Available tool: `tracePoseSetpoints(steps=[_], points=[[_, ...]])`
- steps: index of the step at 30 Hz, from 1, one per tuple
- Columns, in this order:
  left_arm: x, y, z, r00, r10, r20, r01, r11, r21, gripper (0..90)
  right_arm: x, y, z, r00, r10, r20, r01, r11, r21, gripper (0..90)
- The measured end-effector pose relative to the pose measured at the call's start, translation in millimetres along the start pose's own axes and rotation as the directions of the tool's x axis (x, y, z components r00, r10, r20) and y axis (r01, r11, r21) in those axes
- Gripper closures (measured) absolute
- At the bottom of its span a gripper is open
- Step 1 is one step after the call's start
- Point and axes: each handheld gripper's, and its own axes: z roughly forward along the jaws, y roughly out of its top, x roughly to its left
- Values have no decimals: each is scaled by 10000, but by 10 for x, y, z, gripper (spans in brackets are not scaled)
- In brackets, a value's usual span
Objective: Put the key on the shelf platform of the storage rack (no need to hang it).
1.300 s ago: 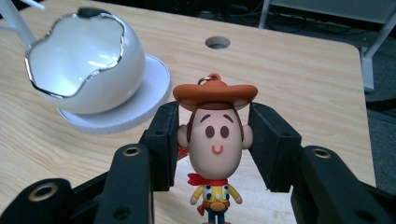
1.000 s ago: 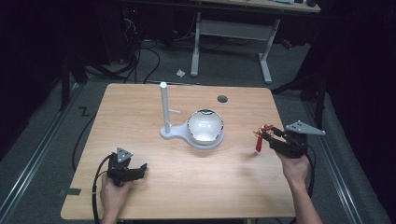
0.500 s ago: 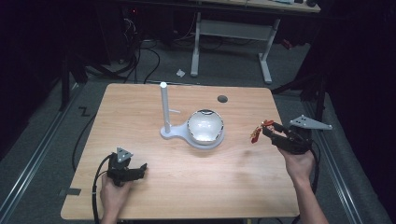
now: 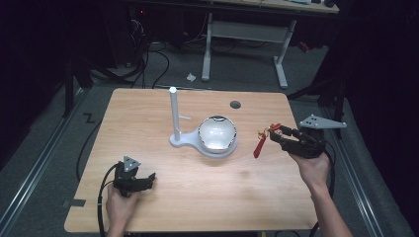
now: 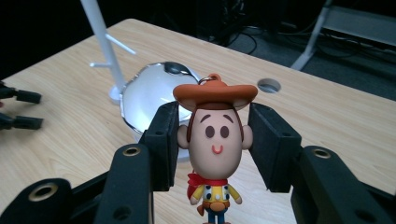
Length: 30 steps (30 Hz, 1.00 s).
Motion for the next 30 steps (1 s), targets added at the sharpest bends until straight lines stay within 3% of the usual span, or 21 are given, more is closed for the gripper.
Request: tracePoseSetpoints(steps=[8,11,23,30], points=[[0,0,0,10000,-3,1,3,10000,-1,152,117,178,32,9982,-275,-537,273,9996,-49,553],[0,0,0,10000,-8,3,8,10000,-2,152,176,265,58,9946,-424,-946,419,9991,-81,553],[0,0,0,10000,-3,2,3,10000,-1,152,358,536,185,9845,-924,-1494,915,9957,-129,553],[1,0,0,10000,0,4,0,10000,2,152,476,690,346,9781,-1247,-1664,1252,9921,-76,553]])
